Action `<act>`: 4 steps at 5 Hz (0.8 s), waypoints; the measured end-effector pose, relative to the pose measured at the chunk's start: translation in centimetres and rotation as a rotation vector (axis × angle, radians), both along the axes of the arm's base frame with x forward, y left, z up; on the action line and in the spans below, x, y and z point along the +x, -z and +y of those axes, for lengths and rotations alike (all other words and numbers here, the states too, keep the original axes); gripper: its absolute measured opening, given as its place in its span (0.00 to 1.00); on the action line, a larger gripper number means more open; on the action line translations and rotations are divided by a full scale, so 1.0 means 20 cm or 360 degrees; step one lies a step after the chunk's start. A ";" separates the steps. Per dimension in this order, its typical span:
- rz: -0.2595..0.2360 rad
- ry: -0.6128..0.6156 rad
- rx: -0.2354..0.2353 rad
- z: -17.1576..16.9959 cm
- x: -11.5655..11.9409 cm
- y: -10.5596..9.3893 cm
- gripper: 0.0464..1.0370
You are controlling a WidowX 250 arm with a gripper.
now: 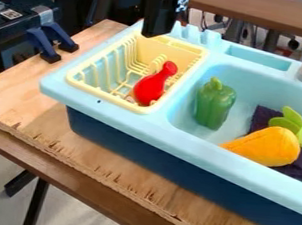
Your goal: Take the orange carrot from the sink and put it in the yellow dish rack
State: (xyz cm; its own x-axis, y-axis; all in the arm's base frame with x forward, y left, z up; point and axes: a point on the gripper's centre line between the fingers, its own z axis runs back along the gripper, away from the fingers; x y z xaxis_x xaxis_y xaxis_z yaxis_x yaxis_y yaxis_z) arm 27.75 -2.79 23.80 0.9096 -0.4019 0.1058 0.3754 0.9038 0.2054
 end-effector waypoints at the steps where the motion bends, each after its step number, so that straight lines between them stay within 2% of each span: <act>1: 0.0039 -0.0003 0.0000 0.00 0.00 0.04 0.97; 2: 0.0008 0.0052 -0.0077 -0.10 0.01 0.07 0.97; 3: -0.0053 0.0153 -0.0215 -0.15 0.00 0.08 0.97; 4: -0.0126 0.0243 -0.0249 -0.19 0.00 0.08 0.97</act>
State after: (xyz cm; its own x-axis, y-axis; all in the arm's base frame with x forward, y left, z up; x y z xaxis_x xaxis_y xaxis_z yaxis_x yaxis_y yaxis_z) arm 27.79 -6.61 22.30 0.8257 -0.5075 0.2465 0.4987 0.8608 0.1015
